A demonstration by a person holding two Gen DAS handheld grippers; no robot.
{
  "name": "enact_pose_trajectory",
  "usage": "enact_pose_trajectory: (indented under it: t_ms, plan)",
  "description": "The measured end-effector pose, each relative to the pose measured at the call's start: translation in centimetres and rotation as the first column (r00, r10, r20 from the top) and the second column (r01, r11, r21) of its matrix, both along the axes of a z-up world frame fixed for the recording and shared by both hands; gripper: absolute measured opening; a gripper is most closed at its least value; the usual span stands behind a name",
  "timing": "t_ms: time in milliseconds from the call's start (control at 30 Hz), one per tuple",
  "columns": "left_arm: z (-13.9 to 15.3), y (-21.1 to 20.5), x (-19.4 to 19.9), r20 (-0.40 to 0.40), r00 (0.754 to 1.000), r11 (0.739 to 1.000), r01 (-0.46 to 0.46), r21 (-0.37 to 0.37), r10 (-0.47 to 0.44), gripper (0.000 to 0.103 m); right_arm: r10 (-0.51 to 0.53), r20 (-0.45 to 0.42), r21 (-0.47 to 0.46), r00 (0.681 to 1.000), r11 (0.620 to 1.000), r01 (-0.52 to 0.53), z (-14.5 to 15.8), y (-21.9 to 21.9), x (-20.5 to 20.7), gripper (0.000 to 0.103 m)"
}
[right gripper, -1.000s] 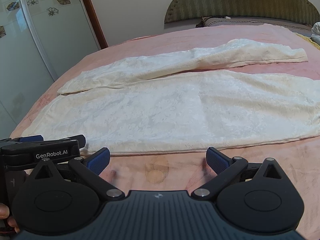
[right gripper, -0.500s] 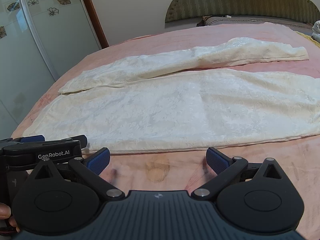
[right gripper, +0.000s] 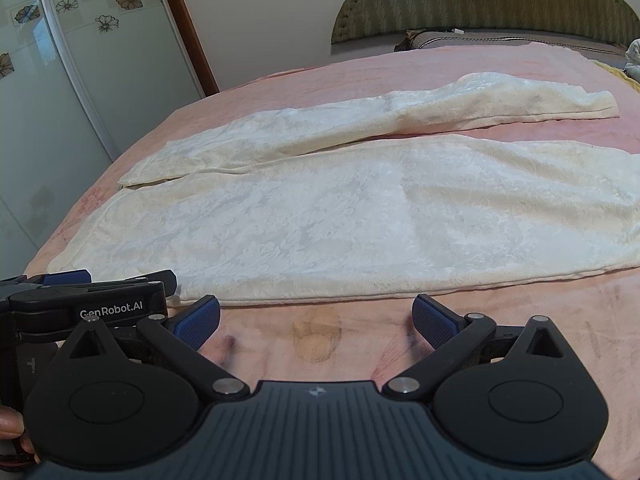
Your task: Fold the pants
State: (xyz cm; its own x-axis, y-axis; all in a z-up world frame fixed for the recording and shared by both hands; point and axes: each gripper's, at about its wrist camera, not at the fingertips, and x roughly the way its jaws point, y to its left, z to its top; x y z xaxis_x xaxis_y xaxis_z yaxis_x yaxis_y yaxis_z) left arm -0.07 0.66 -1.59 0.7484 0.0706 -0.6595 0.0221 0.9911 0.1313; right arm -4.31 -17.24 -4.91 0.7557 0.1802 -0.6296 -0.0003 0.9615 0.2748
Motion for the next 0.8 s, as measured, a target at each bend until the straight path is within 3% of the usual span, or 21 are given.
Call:
enact_pose_trajectory:
  t_ms: [800]
  plan:
    - [-0.06, -0.05, -0.06, -0.006, 1.0, 1.0, 0.001, 0.008, -0.001, 0.1, 0.011, 0.003, 0.008, 1.0, 1.0, -0.011, -0.11, 0.16, -0.11, 0.103]
